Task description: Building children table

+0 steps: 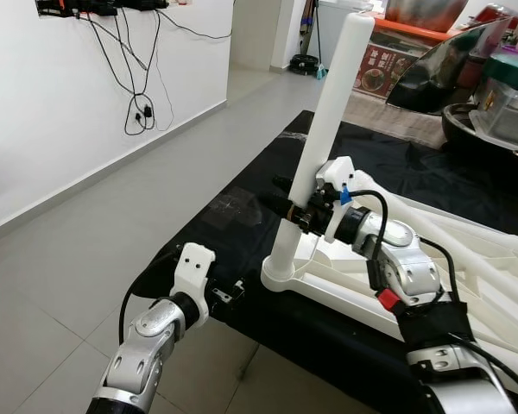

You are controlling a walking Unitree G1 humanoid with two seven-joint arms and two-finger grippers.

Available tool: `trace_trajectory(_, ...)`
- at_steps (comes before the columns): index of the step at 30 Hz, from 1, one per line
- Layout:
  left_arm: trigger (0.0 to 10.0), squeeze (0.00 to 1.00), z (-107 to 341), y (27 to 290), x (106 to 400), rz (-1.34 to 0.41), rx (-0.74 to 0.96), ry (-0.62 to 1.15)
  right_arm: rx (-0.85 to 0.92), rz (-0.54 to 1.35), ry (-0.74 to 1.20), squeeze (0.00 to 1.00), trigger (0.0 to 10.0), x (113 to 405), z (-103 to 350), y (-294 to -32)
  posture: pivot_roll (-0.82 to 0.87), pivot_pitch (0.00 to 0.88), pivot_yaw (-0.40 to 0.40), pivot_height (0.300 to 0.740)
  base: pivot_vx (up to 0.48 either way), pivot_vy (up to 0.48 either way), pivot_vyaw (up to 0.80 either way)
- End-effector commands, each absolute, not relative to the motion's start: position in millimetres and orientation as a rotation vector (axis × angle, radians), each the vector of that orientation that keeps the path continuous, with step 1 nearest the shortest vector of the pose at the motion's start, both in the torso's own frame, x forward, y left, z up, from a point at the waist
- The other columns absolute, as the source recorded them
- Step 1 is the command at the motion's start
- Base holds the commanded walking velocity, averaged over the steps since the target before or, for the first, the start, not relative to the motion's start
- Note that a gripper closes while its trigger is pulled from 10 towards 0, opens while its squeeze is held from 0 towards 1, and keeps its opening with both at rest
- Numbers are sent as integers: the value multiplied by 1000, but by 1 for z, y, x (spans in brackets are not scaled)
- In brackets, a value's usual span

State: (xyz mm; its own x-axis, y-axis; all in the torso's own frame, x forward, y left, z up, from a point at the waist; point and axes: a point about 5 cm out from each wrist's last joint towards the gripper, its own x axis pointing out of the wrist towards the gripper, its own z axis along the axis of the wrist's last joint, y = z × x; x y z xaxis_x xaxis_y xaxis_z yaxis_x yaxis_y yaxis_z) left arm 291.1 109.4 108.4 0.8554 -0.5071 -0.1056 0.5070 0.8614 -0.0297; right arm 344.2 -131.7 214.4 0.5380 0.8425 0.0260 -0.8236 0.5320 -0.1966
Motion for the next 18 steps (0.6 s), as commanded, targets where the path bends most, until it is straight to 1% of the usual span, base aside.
trace_trajectory(1,10000,0,106,106,290,-543,0,119,-271,1121,7,0,0,335,191,-121,31,0,-142,740,0,0,0)
trace_trajectory(2,10000,0,106,106,290,-545,0,119,-294,1071,26,0,0,338,187,-125,22,0,-136,740,0,0,0)
trace_trajectory(3,10000,0,106,105,290,-547,0,120,-288,923,55,0,0,349,183,-131,21,0,-136,740,0,0,0)
trace_trajectory(4,10000,0,106,105,290,-547,0,120,-288,923,55,0,0,349,183,-131,21,0,-136,740,0,0,0)
trace_trajectory(5,10000,0,106,105,290,-548,0,119,-283,815,74,0,0,356,181,-135,22,0,-136,740,0,0,0)
trace_trajectory(6,10000,0,106,106,290,-547,-1,119,-253,658,91,0,0,365,179,-142,21,0,-135,740,0,0,0)
trace_trajectory(8,10000,0,106,106,290,-547,-1,119,-253,658,91,0,0,365,179,-142,21,0,-135,740,0,0,0)
trace_trajectory(9,10000,0,106,106,290,-547,-1,119,-190,465,95,0,0,373,179,-150,19,0,-137,740,0,0,0)
trace_trajectory(10,10000,0,106,106,290,-547,-1,120,-80,244,97,0,0,376,177,-159,20,0,-138,740,0,0,0)
trace_trajectory(11,10000,0,106,106,290,-547,-1,120,-80,244,97,0,0,376,177,-159,20,0,-138,740,0,0,0)
trace_trajectory(12,10000,0,105,106,289,-547,-2,121,-5,97,111,0,0,376,173,-166,20,0,-138,740,0,0,0)
trace_trajectory(14,10000,0,105,106,289,-547,-2,121,-5,97,111,0,0,376,173,-166,20,0,-138,740,0,0,0)
trace_trajectory(15,10000,0,105,106,289,-547,-3,123,53,-28,138,0,0,370,165,-167,20,0,-138,740,0,0,0)
trace_trajectory(16,10000,0,104,105,288,-547,-5,124,81,-96,164,0,0,363,156,-165,19,0,-137,740,0,0,0)
trace_trajectory(17,10000,0,104,105,288,-547,-5,124,81,-96,164,0,0,363,156,-165,19,0,-137,740,0,0,0)
trace_trajectory(18,10000,0,104,104,288,-548,-6,126,76,-119,195,0,0,357,146,-162,18,0,-137,740,0,0,0)
